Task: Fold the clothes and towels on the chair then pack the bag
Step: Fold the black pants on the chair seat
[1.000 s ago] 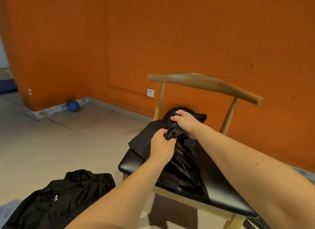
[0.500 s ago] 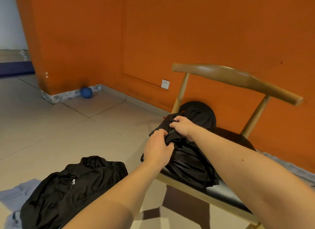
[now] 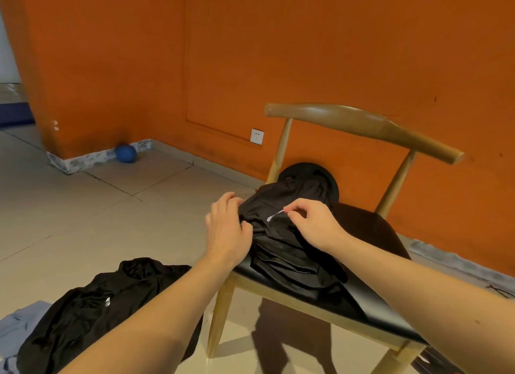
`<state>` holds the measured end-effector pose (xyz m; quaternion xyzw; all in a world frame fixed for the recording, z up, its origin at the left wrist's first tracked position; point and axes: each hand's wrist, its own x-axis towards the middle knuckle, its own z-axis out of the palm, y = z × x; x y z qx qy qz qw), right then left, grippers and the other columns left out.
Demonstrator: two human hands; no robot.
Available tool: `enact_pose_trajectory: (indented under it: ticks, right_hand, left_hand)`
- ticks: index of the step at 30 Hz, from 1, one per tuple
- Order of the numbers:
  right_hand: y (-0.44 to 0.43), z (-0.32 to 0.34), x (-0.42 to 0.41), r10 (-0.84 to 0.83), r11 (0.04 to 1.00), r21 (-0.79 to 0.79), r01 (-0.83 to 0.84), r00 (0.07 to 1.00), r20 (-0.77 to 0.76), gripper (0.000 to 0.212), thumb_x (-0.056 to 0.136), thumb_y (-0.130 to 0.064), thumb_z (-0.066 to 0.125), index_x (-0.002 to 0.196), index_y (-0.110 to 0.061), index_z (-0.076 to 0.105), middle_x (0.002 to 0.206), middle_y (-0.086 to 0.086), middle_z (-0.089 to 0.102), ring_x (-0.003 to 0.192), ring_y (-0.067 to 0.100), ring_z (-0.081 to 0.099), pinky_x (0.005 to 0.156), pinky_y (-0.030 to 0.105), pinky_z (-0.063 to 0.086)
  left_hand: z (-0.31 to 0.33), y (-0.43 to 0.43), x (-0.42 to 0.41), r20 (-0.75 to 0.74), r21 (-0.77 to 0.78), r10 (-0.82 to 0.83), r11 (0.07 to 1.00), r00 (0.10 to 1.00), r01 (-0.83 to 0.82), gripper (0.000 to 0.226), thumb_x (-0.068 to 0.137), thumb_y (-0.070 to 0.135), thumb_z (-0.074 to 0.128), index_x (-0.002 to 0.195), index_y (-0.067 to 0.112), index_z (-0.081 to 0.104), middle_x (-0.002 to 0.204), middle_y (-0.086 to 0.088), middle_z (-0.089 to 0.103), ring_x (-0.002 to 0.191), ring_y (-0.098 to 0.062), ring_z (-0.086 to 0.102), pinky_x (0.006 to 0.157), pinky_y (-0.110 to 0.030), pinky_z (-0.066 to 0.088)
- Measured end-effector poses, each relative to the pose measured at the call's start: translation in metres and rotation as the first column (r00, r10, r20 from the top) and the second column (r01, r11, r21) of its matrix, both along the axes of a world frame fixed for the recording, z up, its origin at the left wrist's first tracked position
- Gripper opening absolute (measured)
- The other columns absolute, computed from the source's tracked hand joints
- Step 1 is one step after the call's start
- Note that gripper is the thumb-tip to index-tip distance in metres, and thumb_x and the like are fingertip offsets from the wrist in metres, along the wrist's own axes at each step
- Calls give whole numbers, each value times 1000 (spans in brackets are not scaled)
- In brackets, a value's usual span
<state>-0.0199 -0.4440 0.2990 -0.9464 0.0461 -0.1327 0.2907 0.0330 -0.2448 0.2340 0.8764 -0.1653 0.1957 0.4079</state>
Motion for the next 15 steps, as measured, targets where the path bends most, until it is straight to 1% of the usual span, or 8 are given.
enact_pose_trajectory:
  ticks: [2, 3, 4, 6, 8, 10, 12, 15]
  right_hand:
    - [-10, -6, -28, 13, 997, -78, -12, 1000, 0, 21, 101, -30, 59, 119, -25, 70, 117, -16, 66, 107, 3, 60, 97, 23, 46]
    - [-15, -10, -41, 31, 989, -147, -35, 999, -26, 26, 100, -33, 61, 124, -25, 67, 121, -17, 62, 113, 2, 55, 99, 21, 42]
    - [-21, -14, -53, 53, 976, -210, -62, 997, -48, 31, 99, -37, 63, 128, -26, 64, 124, -17, 58, 117, 2, 50, 101, 19, 38]
    - [-31, -22, -68, 67, 956, -281, -88, 994, -86, 39, 97, -42, 65, 133, -28, 61, 128, -16, 54, 121, 2, 45, 103, 17, 34]
    - [-37, -29, -76, 48, 951, -300, -69, 996, -76, 37, 97, -40, 66, 132, -29, 62, 125, -15, 54, 120, 5, 45, 105, 21, 38]
    - [-38, -33, -75, 7, 956, -294, -19, 999, -41, 22, 98, -32, 66, 119, -28, 70, 113, -14, 57, 112, 7, 49, 103, 28, 45]
    - [-36, -32, -76, -21, 959, -281, 23, 1000, 9, 11, 99, -27, 65, 106, -28, 73, 102, -15, 56, 105, 6, 50, 98, 31, 49]
    - [-35, -29, -87, 52, 946, -323, -10, 991, 123, 7, 99, -26, 62, 101, -27, 69, 102, -16, 57, 102, 5, 50, 94, 31, 49]
  left_hand:
    - [4, -12, -5, 35, 151, -276, 952, 960, 268, 45, 97, 26, 59, 142, 24, 50, 150, 10, 43, 142, -14, 33, 118, -39, 27]
    - [5, -16, -6, 16, 240, -370, 903, 929, 355, 50, 98, 29, 59, 146, 26, 47, 152, 10, 43, 142, -14, 34, 120, -39, 28]
    - [5, -20, -5, -17, 340, -416, 853, 909, 397, 53, 99, 30, 59, 150, 27, 43, 153, 9, 44, 141, -15, 37, 120, -39, 31]
    - [4, -24, 0, -87, 493, -409, 775, 908, 396, 51, 101, 31, 57, 150, 29, 44, 147, 7, 49, 135, -18, 43, 115, -40, 38]
    - [4, -24, 3, -66, 563, -393, 744, 917, 360, 42, 103, 33, 56, 144, 28, 52, 138, 7, 55, 126, -18, 46, 110, -37, 42]
    - [8, -25, 2, 16, 596, -401, 739, 916, 313, 33, 104, 35, 54, 135, 28, 61, 128, 8, 58, 119, -16, 49, 105, -34, 43]
    - [11, -26, 0, 136, 593, -418, 761, 898, 264, 28, 105, 34, 51, 126, 27, 69, 119, 9, 60, 111, -14, 51, 98, -33, 44]
    - [8, -16, -6, 359, 548, -468, 806, 807, 224, 22, 102, 29, 57, 112, 25, 77, 108, 9, 65, 102, -13, 56, 87, -31, 49]
